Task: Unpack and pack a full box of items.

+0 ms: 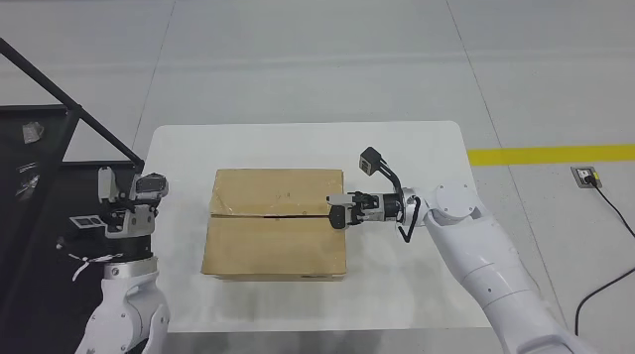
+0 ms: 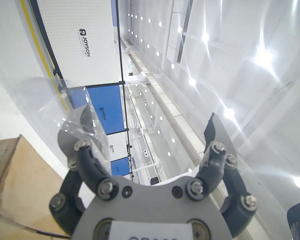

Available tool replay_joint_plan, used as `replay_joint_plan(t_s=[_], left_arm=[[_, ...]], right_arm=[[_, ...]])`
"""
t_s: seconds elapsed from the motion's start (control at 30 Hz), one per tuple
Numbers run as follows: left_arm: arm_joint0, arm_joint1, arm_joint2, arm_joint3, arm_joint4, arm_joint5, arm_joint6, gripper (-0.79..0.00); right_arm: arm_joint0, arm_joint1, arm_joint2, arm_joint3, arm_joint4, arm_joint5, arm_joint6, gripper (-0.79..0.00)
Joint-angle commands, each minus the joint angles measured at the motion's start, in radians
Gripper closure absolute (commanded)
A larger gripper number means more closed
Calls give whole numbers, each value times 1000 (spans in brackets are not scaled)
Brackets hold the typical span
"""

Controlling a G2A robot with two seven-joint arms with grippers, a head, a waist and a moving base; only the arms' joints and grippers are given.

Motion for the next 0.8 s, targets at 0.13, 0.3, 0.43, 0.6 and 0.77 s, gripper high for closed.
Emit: replay_joint_plan(t_s=[0.13,0.3,0.43,0.6,0.77], left_arm=[[-4,-8,45,-47,48,39,-1,-785],[-19,-15,83,-66,79,87,-5,-785],[-27,-20,114,-74,126,102,-5,-785],[-34,-27,151,-85,188,104,4,-785],[-45,-34,188,-84,241,110,12,-785]], right_arm=[[-11,1,1,-16,-4,-2,-27,-785],[-68,17,26,-131,-36,-1,-83,-785],[-131,38,66,-252,-60,-4,-106,-785],[-244,69,145,-429,-83,-10,-138,-785],[-349,95,224,-553,-93,7,-154,-785]])
